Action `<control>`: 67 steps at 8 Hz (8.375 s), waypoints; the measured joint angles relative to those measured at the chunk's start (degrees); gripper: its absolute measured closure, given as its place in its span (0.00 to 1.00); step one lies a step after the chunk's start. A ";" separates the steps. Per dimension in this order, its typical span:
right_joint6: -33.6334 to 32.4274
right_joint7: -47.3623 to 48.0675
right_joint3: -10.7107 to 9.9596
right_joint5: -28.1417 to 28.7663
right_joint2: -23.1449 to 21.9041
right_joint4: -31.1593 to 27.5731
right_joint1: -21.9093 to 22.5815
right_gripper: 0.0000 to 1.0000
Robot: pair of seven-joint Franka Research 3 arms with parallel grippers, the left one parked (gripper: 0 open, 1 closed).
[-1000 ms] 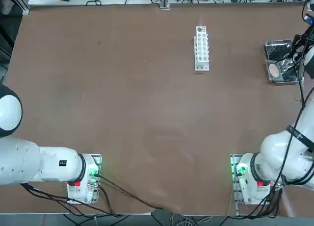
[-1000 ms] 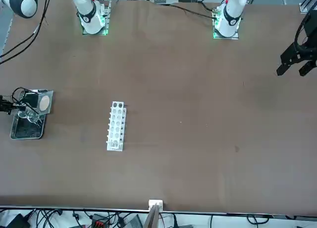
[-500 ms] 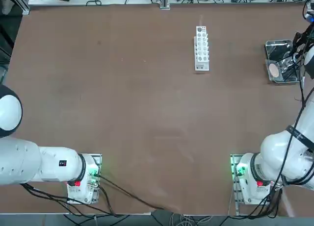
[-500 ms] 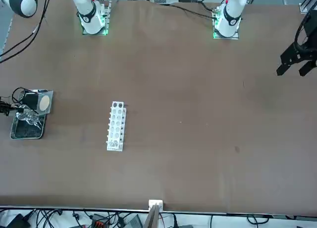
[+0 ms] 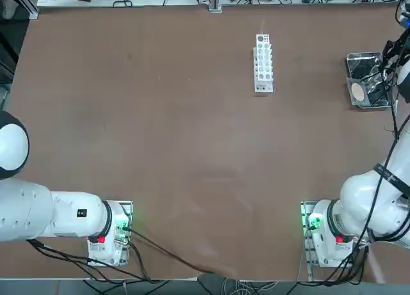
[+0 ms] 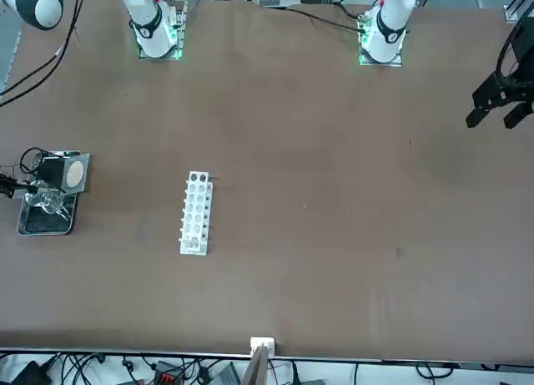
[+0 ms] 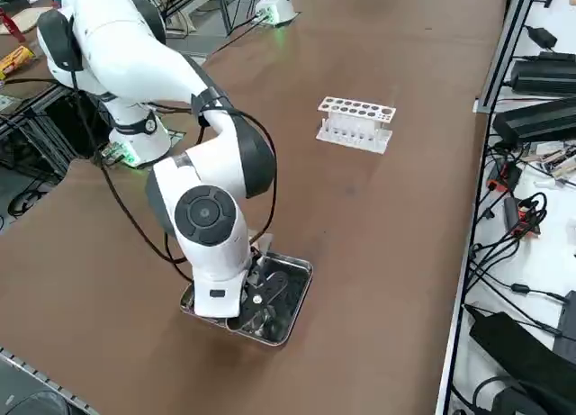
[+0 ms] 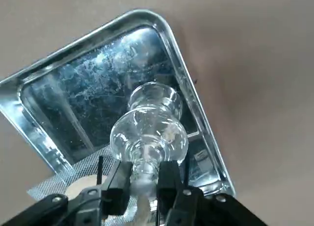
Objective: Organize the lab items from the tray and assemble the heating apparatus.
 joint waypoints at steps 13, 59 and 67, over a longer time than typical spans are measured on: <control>-11.49 6.79 2.02 -1.81 -15.42 2.05 13.87 0.69; 17.30 -1.02 -7.06 16.66 -34.70 -40.19 8.12 0.11; 22.97 -3.98 -6.70 24.71 -29.60 -42.45 4.22 0.17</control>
